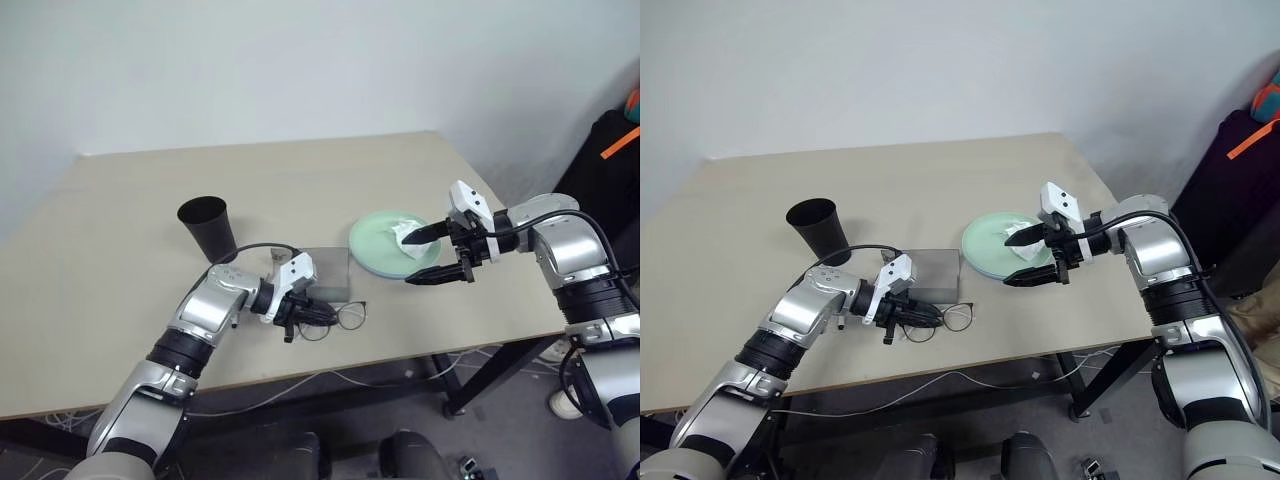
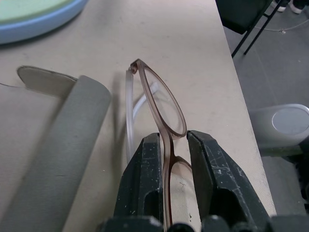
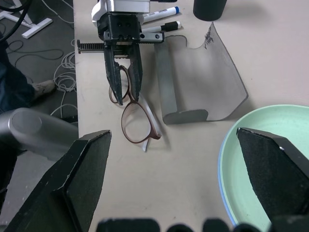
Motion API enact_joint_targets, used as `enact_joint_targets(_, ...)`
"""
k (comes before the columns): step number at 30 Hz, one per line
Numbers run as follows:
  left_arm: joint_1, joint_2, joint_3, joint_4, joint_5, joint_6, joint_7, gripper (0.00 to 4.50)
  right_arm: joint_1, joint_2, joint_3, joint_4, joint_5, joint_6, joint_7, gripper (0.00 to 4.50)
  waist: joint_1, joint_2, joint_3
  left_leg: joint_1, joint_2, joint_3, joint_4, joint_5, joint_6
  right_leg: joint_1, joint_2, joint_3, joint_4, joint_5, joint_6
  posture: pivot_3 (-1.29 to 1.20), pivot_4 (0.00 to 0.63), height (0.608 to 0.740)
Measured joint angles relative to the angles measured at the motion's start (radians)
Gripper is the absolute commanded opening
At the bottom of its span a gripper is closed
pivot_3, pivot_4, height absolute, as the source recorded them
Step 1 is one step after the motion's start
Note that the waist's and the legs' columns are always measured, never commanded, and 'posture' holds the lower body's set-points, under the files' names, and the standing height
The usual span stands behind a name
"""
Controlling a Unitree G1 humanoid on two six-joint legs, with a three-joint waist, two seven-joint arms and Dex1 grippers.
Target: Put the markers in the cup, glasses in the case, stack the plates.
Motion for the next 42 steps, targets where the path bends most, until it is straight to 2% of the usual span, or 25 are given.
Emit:
enact_joint_targets(5,-0.001,0.000,0.000,0.000,0.002,0.000,-0.001,0.85,-0.002,0.011,0.001,0.014,-0.007,-0.009,-0.002,4.50,0.000,0.000,0.000,0.000,0.000,0.000,0.000,0.000,0.000,0.000,0.000,0.000,0.000,0.000,0.000,0.00,0.000,0.739)
enact_joint_targets(9,0.000,0.000,0.000,0.000,0.001,0.005,-0.007,0.02,-0.003,0.011,0.001,0.015,-0.008,-0.018,-0.002,4.50,0.000,0.000,0.000,0.000,0.000,0.000,0.000,0.000,0.000,0.000,0.000,0.000,0.000,0.000,0.000,0.00,0.000,0.739)
enact_joint_targets(23,-0.013,0.007,0.008,-0.014,-0.014,0.024,-0.021,0.02,-0.024,0.021,0.001,0.058,-0.018,-0.036,-0.002,4.50,0.000,0.000,0.000,0.000,0.000,0.000,0.001,0.000,0.000,0.000,0.000,0.000,0.000,0.000,0.001,0.00,0.000,0.739)
enact_joint_targets(29,-0.140,0.049,0.063,0.007,-0.054,0.068,-0.077,0.02,-0.026,0.023,0.002,0.060,-0.019,-0.039,-0.001,4.50,0.000,-0.001,0.000,0.000,0.000,0.000,0.001,0.000,0.001,0.000,0.000,-0.001,0.000,0.000,0.001,0.00,0.000,0.739)
enact_joint_targets(35,-0.309,0.093,0.068,0.238,0.010,-0.077,-0.142,0.02,-0.044,0.030,0.005,0.080,-0.023,-0.048,0.000,4.50,0.000,-0.001,0.000,0.000,0.000,0.000,0.001,0.000,0.001,0.000,0.000,-0.001,0.000,0.000,0.001,0.00,0.000,0.739)
enact_joint_targets(42,-0.369,0.031,0.065,0.583,0.132,-0.406,-0.097,0.02,-0.044,0.035,0.006,0.084,-0.027,-0.051,0.001,4.50,0.001,-0.001,0.001,-0.002,-0.001,0.000,0.001,0.000,0.001,-0.001,0.000,-0.001,0.000,0.001,0.001,0.00,0.000,0.739)
